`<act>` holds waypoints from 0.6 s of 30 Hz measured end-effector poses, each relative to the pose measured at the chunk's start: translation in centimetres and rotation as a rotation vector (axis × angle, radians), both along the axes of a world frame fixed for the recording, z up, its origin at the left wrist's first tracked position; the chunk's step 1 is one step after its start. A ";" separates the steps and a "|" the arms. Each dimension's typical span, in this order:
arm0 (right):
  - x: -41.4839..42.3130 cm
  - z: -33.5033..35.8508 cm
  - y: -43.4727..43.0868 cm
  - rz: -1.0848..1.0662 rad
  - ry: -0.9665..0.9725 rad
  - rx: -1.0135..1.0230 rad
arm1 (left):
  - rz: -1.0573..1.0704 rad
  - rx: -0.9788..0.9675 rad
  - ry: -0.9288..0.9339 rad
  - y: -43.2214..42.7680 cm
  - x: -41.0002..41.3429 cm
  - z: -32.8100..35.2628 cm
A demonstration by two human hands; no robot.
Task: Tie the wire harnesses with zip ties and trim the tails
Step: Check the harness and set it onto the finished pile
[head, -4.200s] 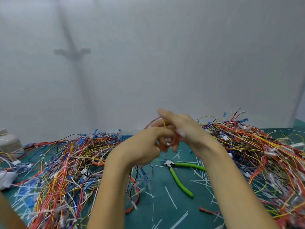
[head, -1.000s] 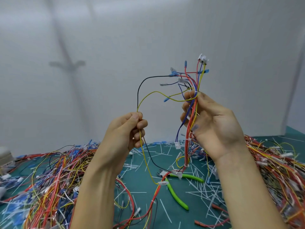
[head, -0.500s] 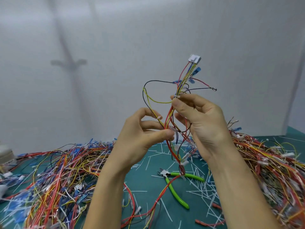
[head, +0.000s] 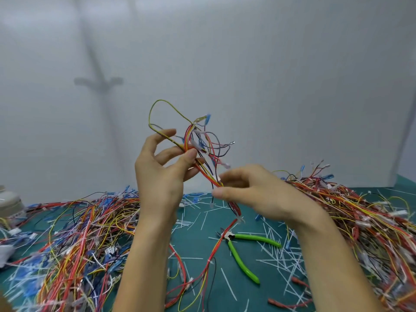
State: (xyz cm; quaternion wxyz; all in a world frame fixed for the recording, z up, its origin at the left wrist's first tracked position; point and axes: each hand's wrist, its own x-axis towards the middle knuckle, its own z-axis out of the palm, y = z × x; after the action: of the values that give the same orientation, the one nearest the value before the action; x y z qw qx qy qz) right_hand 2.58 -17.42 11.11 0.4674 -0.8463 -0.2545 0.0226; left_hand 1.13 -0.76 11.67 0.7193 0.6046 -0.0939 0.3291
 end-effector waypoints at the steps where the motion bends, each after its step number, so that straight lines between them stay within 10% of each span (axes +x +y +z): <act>1: 0.1 -0.2 0.4 0.004 -0.053 -0.025 | -0.006 -0.030 -0.011 -0.1 0.0 0.0; 8: 0.4 -0.3 1.2 -0.114 -0.121 0.363 | -0.032 -0.057 0.026 0.7 0.4 -0.1; 18: 0.1 0.7 0.2 -0.166 -0.018 0.934 | -0.405 0.946 0.517 1.4 0.1 -1.3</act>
State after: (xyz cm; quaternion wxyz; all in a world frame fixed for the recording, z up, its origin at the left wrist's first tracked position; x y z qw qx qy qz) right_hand 2.68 -17.24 11.80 0.7959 -0.5632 -0.1733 -0.1391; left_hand 1.24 0.60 10.36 0.4190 0.8912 -0.1659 -0.0513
